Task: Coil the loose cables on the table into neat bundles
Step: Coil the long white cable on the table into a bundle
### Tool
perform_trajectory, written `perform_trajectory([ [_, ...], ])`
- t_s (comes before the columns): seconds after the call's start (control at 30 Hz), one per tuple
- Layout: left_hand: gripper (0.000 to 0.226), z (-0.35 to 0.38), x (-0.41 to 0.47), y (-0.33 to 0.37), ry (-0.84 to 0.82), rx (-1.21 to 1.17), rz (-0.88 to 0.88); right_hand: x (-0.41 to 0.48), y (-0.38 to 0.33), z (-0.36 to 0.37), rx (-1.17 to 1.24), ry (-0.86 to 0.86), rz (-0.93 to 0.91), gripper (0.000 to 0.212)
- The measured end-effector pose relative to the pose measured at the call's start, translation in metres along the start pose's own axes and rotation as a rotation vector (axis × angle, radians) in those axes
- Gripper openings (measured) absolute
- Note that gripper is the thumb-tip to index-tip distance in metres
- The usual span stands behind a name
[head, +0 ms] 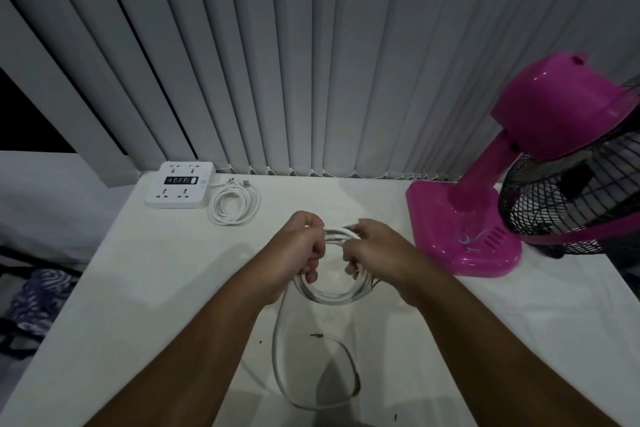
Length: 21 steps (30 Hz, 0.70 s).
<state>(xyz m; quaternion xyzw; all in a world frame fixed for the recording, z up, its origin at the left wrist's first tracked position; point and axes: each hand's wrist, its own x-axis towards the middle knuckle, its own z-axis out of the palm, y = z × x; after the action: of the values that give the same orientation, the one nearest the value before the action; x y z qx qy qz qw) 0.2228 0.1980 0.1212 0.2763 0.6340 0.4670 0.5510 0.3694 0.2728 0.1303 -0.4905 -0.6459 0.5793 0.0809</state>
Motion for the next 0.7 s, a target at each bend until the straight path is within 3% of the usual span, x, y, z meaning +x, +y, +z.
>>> perform_trajectory([
  [0.1, 0.046, -0.003, 0.000, -0.005, -0.034, -0.121, 0.003, 0.002, 0.002, 0.006, 0.099, 0.022, 0.068, 0.016],
  [0.23, 0.034, -0.014, -0.004, -0.022, -0.033, -0.003, -0.046, 0.006, 0.011, 0.009, 0.556, 0.066, 0.179, 0.016],
  [0.4, 0.011, -0.004, -0.010, -0.040, -0.029, -0.435, -0.136, 0.001, 0.028, 0.032, 0.793, -0.049, 0.341, 0.018],
  [0.47, 0.010, 0.000, -0.008, -0.044, -0.001, -0.515, -0.160, -0.001, 0.031, 0.039, 0.749, -0.038, 0.362, 0.015],
  [0.53, 0.011, 0.000, -0.007, -0.046, 0.045, -0.531, -0.184, 0.000, 0.031, 0.038, 0.554, 0.027, 0.293, 0.010],
  [0.63, 0.012, -0.006, -0.006, -0.042, 0.086, -0.444, -0.201, 0.000, 0.033, 0.025, 0.209, 0.085, 0.094, 0.058],
  [0.7, 0.018, -0.012, -0.005, -0.039, 0.083, -0.345, -0.196, -0.004, 0.030, 0.018, 0.087, 0.023, -0.007, 0.070],
])
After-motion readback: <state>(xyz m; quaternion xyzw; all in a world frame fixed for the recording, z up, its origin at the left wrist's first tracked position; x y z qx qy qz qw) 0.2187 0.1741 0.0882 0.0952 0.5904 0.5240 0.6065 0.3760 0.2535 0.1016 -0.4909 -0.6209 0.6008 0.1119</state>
